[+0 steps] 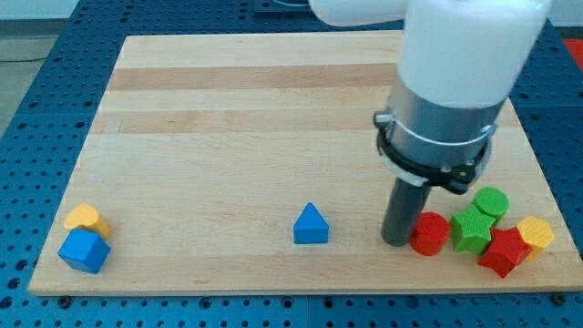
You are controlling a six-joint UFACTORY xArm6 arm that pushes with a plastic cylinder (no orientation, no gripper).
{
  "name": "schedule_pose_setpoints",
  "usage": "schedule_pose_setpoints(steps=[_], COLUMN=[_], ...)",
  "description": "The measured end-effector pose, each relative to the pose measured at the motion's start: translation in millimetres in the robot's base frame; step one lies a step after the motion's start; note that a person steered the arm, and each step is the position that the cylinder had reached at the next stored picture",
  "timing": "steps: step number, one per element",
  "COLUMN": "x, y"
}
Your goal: Move the blue triangle to the top left corner of the board
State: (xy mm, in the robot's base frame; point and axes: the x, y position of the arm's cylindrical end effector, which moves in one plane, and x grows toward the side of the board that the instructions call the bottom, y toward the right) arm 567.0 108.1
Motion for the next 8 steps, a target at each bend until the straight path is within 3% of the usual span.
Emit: schedule_pose_setpoints(steps=[2, 5, 8], x=[-1, -1, 21], y=[29, -90, -158])
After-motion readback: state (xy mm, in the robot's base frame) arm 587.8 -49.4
